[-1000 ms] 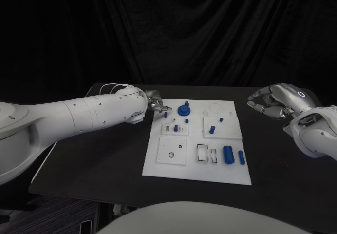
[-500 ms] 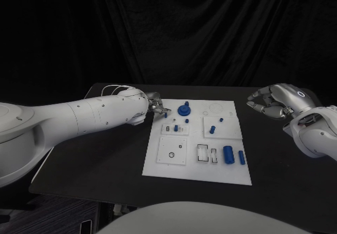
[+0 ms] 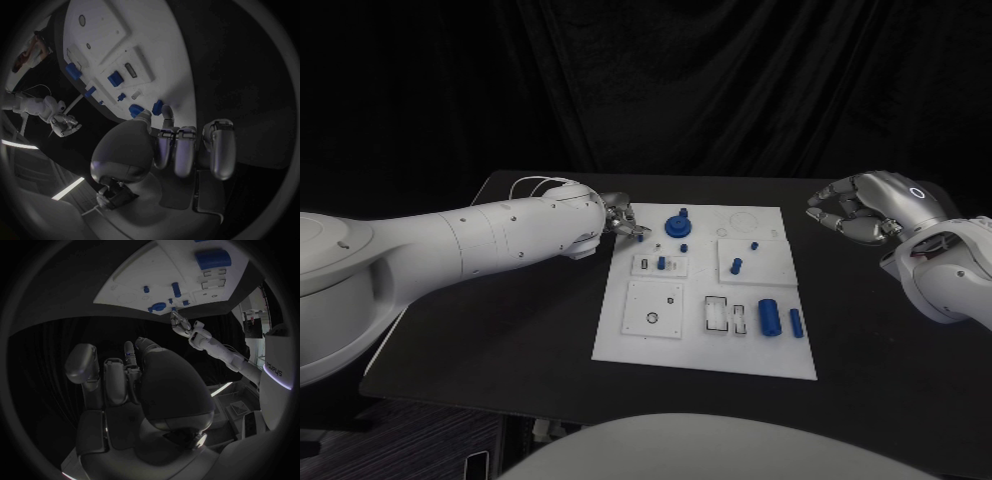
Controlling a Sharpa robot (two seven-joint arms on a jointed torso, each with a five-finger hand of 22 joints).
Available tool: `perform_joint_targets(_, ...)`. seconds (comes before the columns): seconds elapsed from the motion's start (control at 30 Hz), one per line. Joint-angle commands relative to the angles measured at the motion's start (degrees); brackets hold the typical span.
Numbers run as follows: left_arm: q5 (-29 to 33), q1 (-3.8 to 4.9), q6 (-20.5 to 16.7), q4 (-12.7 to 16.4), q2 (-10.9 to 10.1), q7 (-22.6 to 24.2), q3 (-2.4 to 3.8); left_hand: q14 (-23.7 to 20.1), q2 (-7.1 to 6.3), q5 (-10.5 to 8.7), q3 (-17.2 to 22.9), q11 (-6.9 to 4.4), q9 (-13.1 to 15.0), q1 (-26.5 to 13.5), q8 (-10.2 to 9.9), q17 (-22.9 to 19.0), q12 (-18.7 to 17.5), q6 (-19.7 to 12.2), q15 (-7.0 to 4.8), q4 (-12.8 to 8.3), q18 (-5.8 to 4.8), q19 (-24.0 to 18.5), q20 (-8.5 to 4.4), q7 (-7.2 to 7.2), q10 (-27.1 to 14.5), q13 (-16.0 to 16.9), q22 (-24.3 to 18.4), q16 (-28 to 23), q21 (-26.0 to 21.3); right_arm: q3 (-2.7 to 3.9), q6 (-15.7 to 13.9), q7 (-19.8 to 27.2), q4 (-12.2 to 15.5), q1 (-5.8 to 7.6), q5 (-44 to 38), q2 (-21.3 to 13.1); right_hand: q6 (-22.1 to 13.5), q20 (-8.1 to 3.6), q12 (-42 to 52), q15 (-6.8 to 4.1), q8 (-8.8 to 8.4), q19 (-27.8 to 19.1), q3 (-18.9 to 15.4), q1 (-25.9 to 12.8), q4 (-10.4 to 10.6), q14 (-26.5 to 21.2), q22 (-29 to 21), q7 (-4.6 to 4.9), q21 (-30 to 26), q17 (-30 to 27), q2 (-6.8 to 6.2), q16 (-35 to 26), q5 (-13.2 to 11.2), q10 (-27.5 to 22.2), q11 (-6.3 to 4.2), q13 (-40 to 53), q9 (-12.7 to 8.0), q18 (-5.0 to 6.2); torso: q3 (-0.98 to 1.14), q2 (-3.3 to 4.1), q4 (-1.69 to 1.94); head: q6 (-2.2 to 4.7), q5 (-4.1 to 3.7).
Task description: Assemble the parts on the task board
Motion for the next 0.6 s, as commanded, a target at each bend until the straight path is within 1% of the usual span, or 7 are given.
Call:
perform_joint_targets(0.03,0.0,-0.14,0.6,0.0,0.2,0.7,0.05,5.8,-0.18,2.51,0.2,0.22,-0.5,1.3,-1.0,15.1,0.2,0.1,0.19,-0.3,-0.58,-0.3,0.11,0.10,6.1,15.1,11.8,0.2,-0.3,0.04,-0.1,-0.9,0.0,-0.11,-0.2,0.0,0.4,-0.02,-0.3,-0.24,-0.28,0.3,0.3,0.4,-0.1,1.0,7.7,0.10,-0.2,2.3,-0.33,-0.1,0.3,0.1,-0.26,3.7,-0.1,0.24,-0.01,-0.01,0.01,0.00,0.04)
perform_joint_targets(0.17,0.0,-0.17,0.5,0.1,0.2,1.2,0.05,5.8,-0.24,4.64,0.6,0.20,-0.8,2.0,-1.7,15.1,0.2,0.3,0.18,-0.4,-0.56,-0.3,0.13,0.06,6.1,15.1,11.8,0.2,-0.4,0.04,-0.1,-1.0,0.0,-0.11,-0.2,0.0,0.4,-0.02,-0.3,-0.25,-0.27,0.3,0.3,0.5,-0.1,1.0,7.7,0.10,-0.2,2.3,-0.33,-0.1,0.4,0.1,-0.26,3.7,-0.1,0.24,-0.01,0.00,-0.03,0.00,0.06)
perform_joint_targets(0.2,0.0,-0.18,0.4,0.1,0.2,1.3,0.05,5.8,-0.31,6.90,1.0,0.15,-0.9,2.6,-2.1,15.1,0.2,0.4,0.15,-0.5,-0.53,-0.4,0.09,0.00,6.1,15.1,11.8,0.2,-0.5,0.04,-0.1,-1.0,0.0,-0.11,-0.2,0.0,0.4,-0.02,-0.3,-0.25,-0.27,0.3,0.3,0.5,-0.1,1.0,7.7,0.10,-0.2,2.3,-0.33,-0.1,0.4,0.1,-0.26,3.7,-0.1,0.24,0.00,0.00,-0.02,0.00,0.01)
perform_joint_targets(0.23,0.0,-0.18,0.3,0.1,0.1,1.4,0.05,5.8,-0.38,8.06,1.3,0.12,-1.0,3.0,-2.4,15.1,0.2,0.5,0.12,-0.5,-0.54,-0.4,0.09,-0.04,6.1,15.1,11.8,0.2,-0.5,0.04,-0.1,-1.0,0.0,-0.11,-0.2,0.0,0.4,-0.02,-0.3,-0.25,-0.27,0.3,0.3,0.5,-0.1,1.0,7.7,0.10,-0.2,2.3,-0.33,-0.1,0.4,0.1,-0.26,3.7,-0.1,0.24,0.00,-0.01,-0.03,0.00,0.00)
perform_joint_targets(0.33,0.0,-0.20,0.1,0.1,0.1,1.8,0.05,5.8,-0.51,9.40,1.7,0.08,-1.0,3.4,-2.7,15.1,0.2,0.5,0.09,-0.6,-0.53,-0.4,0.07,-0.08,6.1,15.1,11.7,0.2,-0.5,0.04,-0.1,-1.1,0.0,-0.12,-0.2,0.0,0.5,-0.02,-0.3,-0.25,-0.27,0.3,0.4,0.6,-0.1,1.0,7.7,0.09,-0.2,2.3,-0.31,-0.1,0.4,0.1,-0.27,3.7,-0.1,0.24,0.00,-0.01,0.01,0.00,-0.14)
perform_joint_targets(0.4,0.0,-0.21,0.1,0.1,0.1,2.0,0.05,5.8,-0.79,12.17,2.6,0.01,-1.0,4.3,-3.1,15.1,0.2,0.6,0.04,-0.7,-0.51,-0.5,0.02,-0.16,6.1,15.1,11.7,0.2,-0.6,0.04,-0.1,-1.1,0.0,-0.12,-0.2,0.0,0.5,-0.02,-0.3,-0.25,-0.27,0.3,0.4,0.6,-0.1,1.0,7.7,0.09,-0.2,2.3,-0.31,-0.1,0.4,0.1,-0.27,3.7,-0.1,0.24,0.00,0.00,0.01,0.00,-0.17)
perform_joint_targets(0.6,0.0,-0.22,0.1,0.3,0.0,2.3,0.05,5.8,-1.25,13.90,4.3,-0.10,-1.1,5.4,-3.7,15.1,0.2,0.8,-0.04,-0.8,-0.50,-0.5,-0.05,-0.29,6.1,15.1,11.7,0.2,-0.6,0.04,-0.1,-1.2,0.0,-0.12,-0.2,0.0,0.5,-0.03,-0.3,-0.26,-0.26,0.3,0.5,0.7,-0.2,1.0,7.6,0.08,-0.3,2.2,-0.30,-0.2,0.5,0.0,-0.28,3.6,-0.1,0.25,-0.01,0.00,0.01,0.00,-0.24)
